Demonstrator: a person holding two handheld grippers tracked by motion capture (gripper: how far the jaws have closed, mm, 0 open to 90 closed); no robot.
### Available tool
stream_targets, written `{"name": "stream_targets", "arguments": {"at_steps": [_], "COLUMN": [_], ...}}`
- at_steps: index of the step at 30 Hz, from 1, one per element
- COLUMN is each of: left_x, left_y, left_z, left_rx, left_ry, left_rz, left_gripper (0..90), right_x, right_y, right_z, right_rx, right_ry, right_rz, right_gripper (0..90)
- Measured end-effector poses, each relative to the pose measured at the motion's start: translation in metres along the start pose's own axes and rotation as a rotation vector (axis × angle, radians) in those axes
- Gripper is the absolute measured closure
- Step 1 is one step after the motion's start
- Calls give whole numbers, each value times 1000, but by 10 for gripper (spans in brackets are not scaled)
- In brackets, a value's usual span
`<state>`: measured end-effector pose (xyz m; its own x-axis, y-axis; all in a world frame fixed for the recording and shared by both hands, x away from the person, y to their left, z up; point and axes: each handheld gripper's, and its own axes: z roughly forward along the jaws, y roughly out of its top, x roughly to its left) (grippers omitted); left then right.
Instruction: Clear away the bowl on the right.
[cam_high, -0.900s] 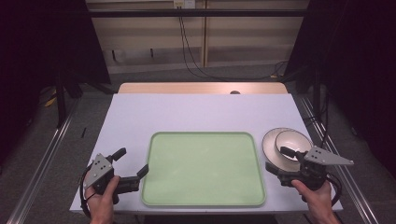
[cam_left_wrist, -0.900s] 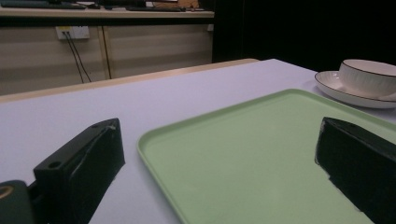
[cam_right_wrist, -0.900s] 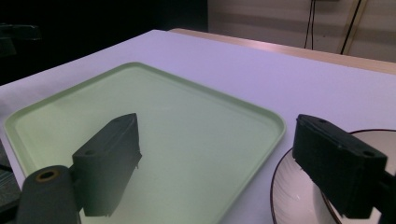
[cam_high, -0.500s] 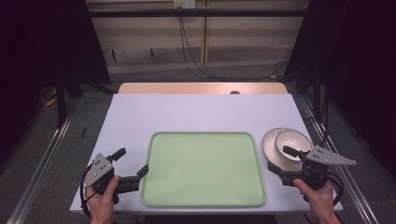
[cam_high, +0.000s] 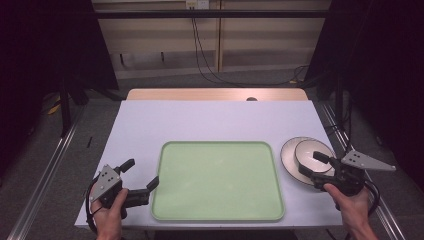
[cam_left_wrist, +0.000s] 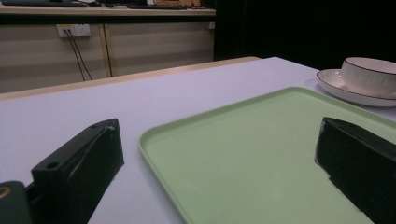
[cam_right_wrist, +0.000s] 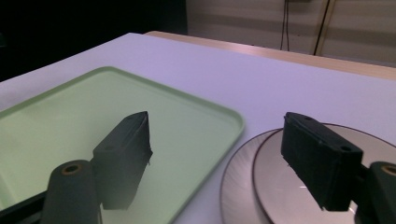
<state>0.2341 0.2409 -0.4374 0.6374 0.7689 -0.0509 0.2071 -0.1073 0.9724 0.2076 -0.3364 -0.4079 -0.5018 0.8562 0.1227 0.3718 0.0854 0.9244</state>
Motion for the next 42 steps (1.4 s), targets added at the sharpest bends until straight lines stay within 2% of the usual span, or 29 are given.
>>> {"name": "stream_targets", "arguments": {"at_steps": [2,3,5,7,10,12,16,20,22,24,27,32,34,37,40,42], "left_x": [0,0,1,1,1,1,1,1,1,0,1,2,1,2,1,2], "left_y": [0,0,0,0,0,0,0,0,0,0,0,0,0,0,-1,0], "left_z": [0,0,0,0,0,1,1,1,2,3,3,4,4,4,4,4], "left_rx": [-1,-1,0,-4,-4,-3,1,3,3,4,7,8,10,12,11,13], "left_ry": [0,0,1,-6,-9,-7,-11,-12,-11,-11,-17,-20,-23,-24,-26,-27], "left_rz": [2,2,1,-5,-6,-4,1,-2,0,-11,-2,-2,-1,-1,-1,2], "left_gripper": [11,11,12,12,14,14,14,14,14,14,14,14,14,14,14,14], "right_x": [-2,-5,-12,-15,-25,-32,-38,-45,-53,-57,-70,-80,-84,-89,-96,-103], "right_y": [0,0,0,0,-2,-3,-3,0,2,2,5,10,13,15,11,7], "right_z": [-1,-1,-3,-4,-3,-1,2,4,9,11,18,24,27,31,34,36], "right_rx": [-3,0,3,8,27,47,63,80,110,120,155,176,182,201,248,277], "right_ry": [-13,-5,-31,-37,-68,-91,-104,-131,-158,-170,-187,-184,-192,-209,-210,-189], "right_rz": [-3,-5,2,2,25,6,18,4,-13,-20,-20,-15,1,-1,12,39], "right_gripper": [290,320,319,312,308,322,322,299,268,261,263,269,256,273,297,321]}}
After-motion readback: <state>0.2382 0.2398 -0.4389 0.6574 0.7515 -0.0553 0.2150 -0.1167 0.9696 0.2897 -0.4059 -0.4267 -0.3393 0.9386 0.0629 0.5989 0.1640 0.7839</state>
